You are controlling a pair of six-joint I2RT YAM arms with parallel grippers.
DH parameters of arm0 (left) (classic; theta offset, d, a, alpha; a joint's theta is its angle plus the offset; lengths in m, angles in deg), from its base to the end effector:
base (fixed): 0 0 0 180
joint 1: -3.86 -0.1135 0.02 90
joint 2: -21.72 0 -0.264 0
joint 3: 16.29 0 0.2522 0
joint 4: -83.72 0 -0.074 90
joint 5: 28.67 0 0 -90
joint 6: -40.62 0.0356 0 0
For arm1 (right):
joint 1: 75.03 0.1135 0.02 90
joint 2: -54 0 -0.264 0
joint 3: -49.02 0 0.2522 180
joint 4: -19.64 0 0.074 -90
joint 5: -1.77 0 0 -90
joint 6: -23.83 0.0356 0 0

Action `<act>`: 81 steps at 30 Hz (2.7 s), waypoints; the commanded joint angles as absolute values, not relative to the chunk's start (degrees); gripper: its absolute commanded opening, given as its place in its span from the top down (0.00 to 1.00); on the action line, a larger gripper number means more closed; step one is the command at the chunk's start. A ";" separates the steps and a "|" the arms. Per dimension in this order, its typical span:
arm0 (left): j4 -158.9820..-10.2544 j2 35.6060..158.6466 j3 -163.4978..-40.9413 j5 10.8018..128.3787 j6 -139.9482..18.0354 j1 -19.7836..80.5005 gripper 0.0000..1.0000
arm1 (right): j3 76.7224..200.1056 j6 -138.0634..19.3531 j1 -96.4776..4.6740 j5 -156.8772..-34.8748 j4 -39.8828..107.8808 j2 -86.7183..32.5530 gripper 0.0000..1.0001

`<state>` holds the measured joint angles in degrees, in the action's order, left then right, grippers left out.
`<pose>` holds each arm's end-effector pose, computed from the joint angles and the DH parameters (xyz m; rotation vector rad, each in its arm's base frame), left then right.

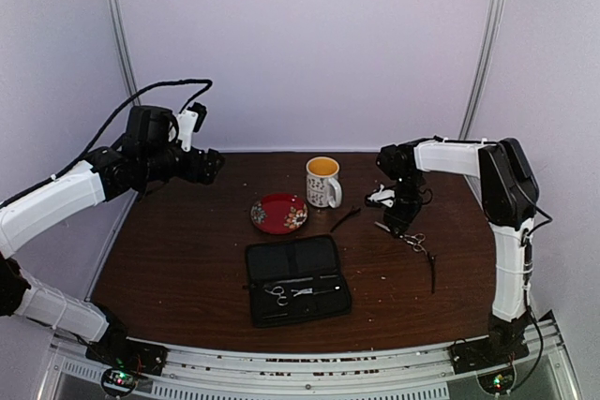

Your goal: Sort the hair-cutting tools

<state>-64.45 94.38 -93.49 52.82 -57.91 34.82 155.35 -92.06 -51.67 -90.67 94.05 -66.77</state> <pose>0.2512 -0.1446 0.3354 0.3077 2.0297 -0.2785 0.3680 0.1606 0.1679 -1.3006 2.8359 0.0657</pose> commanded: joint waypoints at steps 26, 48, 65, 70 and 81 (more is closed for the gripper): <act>-65.38 92.83 -95.57 52.50 -57.60 34.88 0.09 | 167.22 -96.68 -50.34 -83.58 108.10 -76.08 0.66; -65.38 91.90 -95.35 53.24 -57.09 34.88 0.09 | 158.35 -102.22 -43.75 -90.21 105.18 -68.31 0.93; -65.29 93.83 -95.51 54.20 -57.04 34.92 0.09 | 134.40 -107.81 -26.50 -87.62 89.50 -54.65 0.87; -65.29 93.92 -95.56 54.88 -57.03 34.88 0.09 | 134.01 -107.81 -26.07 -88.07 88.95 -53.32 0.70; -65.20 93.88 -95.62 55.37 -57.19 34.89 0.09 | 138.48 -107.75 -26.03 -99.23 89.85 -54.63 0.56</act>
<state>-64.41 93.73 -93.51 54.72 -57.82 34.82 135.55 -108.36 -25.93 -94.13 89.52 -52.13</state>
